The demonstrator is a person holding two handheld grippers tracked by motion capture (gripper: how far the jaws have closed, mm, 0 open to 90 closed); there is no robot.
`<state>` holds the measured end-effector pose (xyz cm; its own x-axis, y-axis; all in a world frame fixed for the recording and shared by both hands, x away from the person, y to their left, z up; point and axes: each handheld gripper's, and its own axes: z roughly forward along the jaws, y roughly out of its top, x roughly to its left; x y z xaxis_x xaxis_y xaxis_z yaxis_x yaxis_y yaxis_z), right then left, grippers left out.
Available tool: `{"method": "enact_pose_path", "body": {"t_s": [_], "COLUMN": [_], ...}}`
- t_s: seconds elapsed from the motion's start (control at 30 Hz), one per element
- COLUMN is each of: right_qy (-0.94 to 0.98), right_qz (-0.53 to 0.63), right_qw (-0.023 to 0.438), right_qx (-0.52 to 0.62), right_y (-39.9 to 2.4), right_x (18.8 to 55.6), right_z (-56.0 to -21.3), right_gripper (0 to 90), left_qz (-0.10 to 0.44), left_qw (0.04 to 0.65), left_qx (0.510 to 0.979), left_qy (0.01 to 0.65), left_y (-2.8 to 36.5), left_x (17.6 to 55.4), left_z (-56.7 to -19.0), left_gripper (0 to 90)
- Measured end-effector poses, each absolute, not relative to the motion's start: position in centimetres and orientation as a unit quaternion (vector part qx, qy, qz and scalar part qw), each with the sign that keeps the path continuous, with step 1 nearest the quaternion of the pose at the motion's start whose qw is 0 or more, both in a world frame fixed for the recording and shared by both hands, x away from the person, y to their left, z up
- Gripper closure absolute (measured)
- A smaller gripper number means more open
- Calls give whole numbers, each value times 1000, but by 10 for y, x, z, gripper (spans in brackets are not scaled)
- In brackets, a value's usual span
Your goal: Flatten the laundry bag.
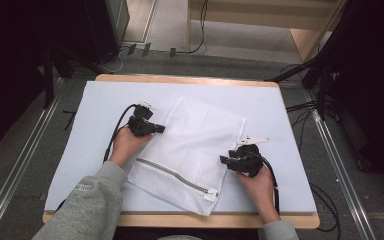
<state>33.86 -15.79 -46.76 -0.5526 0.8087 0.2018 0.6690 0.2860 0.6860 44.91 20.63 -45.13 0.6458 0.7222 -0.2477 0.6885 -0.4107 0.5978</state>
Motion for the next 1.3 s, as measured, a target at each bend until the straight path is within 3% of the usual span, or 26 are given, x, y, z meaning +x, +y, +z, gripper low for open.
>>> {"method": "enact_pose_path", "body": {"t_s": [0.77, 0.87, 0.9, 1.03, 1.3], "right_qy": [799, 802, 806, 812, 821], "right_qz": [375, 371, 366, 357, 354], "right_qw": [86, 96, 106, 109, 92], "right_qx": [462, 459, 454, 448, 438], "right_y": [-140, -134, -130, -127, -128], "right_x": [342, 344, 346, 350, 363], "right_z": [-471, -473, -473, -472, -469], "right_gripper": [533, 581, 693, 877, 897], "left_qz": [28, 29, 29, 28, 23], "left_qw": [355, 355, 352, 354, 362], "left_qx": [807, 807, 807, 805, 795], "left_qy": [471, 472, 472, 476, 486], "left_y": [244, 245, 246, 249, 259], "left_x": [452, 451, 450, 448, 443], "left_z": [-450, -450, -450, -451, -450], "left_gripper": [900, 900, 900, 900, 900]}}
